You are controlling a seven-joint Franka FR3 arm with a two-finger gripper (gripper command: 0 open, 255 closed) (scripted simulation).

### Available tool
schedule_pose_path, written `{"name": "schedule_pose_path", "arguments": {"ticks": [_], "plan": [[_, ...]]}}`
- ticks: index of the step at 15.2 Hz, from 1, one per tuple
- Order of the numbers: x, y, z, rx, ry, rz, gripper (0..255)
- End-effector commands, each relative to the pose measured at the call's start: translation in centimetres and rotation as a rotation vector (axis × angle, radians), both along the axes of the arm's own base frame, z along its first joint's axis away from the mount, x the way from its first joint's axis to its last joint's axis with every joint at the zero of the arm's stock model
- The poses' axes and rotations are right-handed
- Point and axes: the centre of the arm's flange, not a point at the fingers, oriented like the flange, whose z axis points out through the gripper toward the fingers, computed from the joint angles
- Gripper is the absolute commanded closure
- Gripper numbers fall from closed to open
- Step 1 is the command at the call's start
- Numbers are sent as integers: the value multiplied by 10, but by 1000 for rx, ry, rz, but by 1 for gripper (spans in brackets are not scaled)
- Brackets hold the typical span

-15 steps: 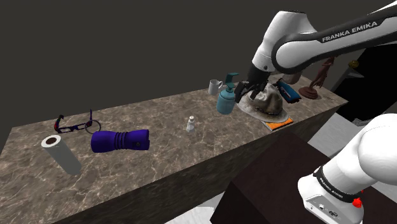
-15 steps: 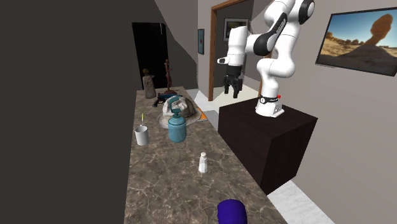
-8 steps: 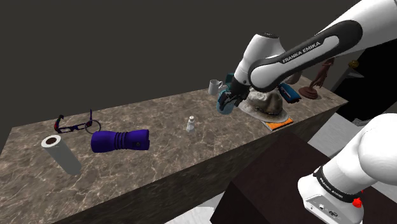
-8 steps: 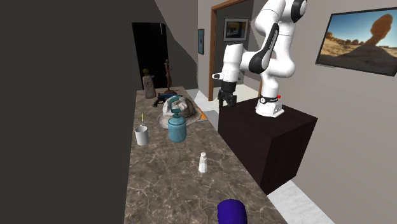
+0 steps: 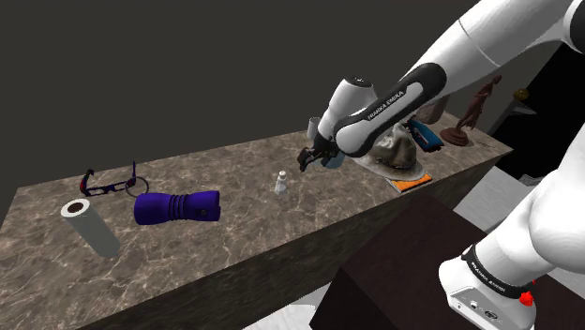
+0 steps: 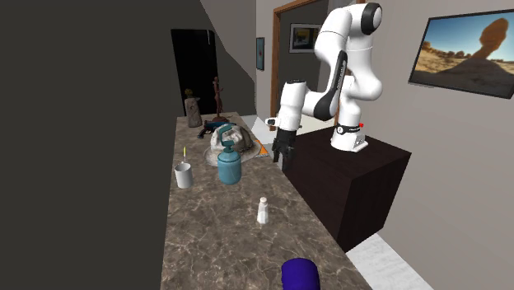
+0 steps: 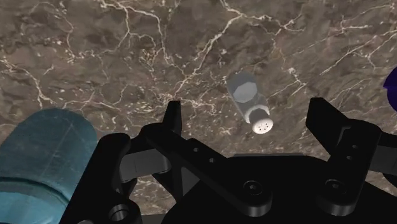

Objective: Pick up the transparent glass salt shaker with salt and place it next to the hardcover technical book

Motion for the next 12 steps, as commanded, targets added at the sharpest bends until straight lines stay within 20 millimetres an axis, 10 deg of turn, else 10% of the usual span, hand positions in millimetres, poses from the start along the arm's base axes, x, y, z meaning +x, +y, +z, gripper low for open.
{"name": "schedule_pose_path", "arguments": {"ticks": [1,12], "plan": [[13,9,-21,2,-14,1,0],[78,39,-110,7,-65,4,0]]}}
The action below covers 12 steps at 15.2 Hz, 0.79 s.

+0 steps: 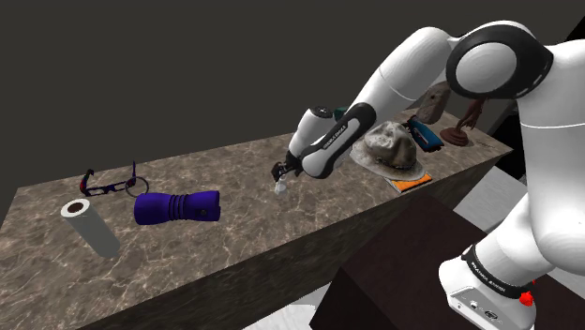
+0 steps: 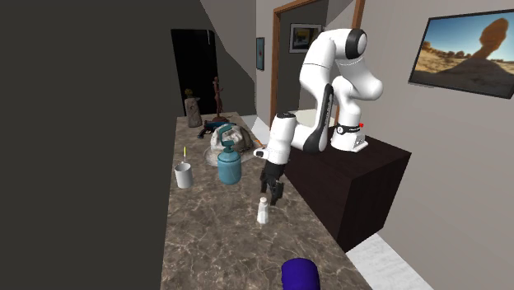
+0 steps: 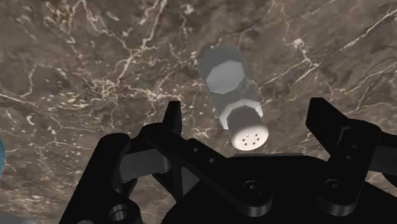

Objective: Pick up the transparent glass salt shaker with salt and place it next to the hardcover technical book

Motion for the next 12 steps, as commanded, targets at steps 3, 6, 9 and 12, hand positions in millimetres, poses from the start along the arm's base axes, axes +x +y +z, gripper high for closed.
{"name": "schedule_pose_path", "arguments": {"ticks": [3,6,9,12], "plan": [[6,1,-21,0,-1,0,0],[9,2,-34,0,-1,0,0],[9,2,-34,0,-1,0,0],[9,2,-34,0,-1,0,0]]}}
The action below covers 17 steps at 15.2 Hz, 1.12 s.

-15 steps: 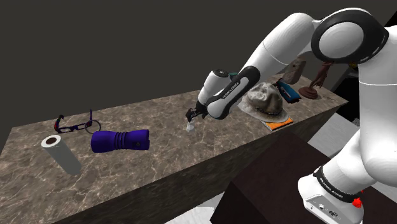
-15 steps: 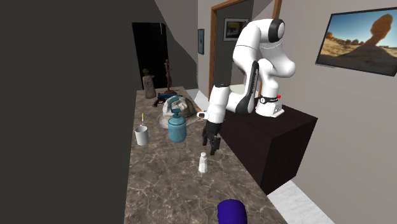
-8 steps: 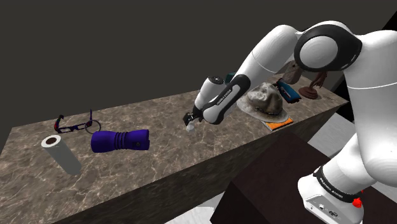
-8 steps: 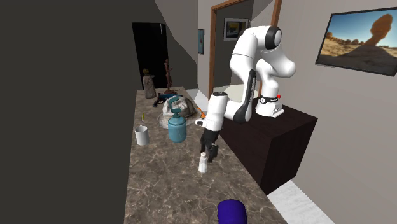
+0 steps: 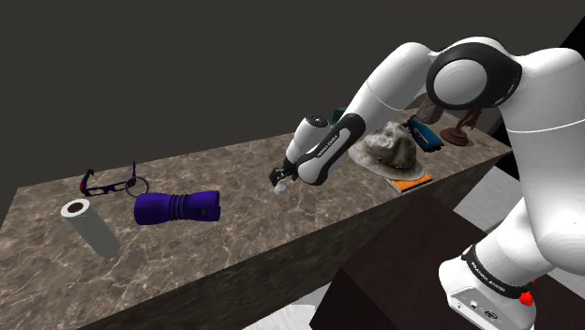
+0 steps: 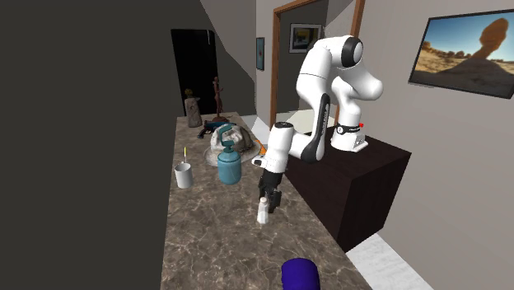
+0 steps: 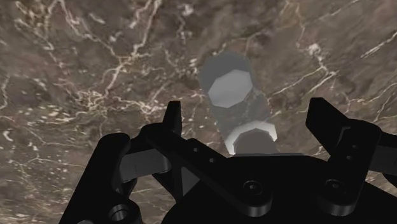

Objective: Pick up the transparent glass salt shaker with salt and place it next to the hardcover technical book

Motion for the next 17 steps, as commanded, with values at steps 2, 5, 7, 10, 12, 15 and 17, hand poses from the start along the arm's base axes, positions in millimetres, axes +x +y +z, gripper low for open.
{"name": "schedule_pose_path", "arguments": {"ticks": [2,5,7,10,12,15,17], "plan": [[0,0,0,0,0,0,255],[0,0,0,0,0,0,255],[0,0,0,0,0,0,255],[0,0,0,0,0,0,255],[0,0,5,0,0,0,255],[0,0,21,0,0,0,255],[0,0,32,0,0,0,255]]}}
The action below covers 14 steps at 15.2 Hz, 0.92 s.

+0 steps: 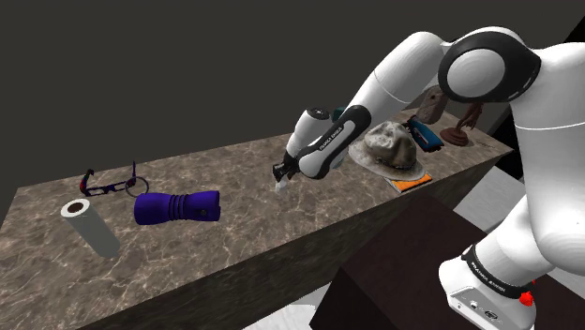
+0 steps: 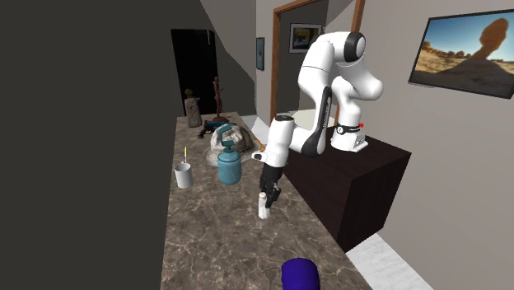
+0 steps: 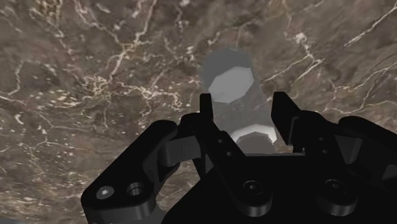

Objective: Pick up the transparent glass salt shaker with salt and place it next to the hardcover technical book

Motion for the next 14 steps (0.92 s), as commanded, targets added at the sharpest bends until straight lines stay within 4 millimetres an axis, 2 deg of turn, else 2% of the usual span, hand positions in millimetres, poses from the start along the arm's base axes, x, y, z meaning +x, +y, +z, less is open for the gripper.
{"name": "schedule_pose_path", "arguments": {"ticks": [1,14], "plan": [[0,-1,11,0,0,0,255],[0,-1,79,0,0,0,255]]}}
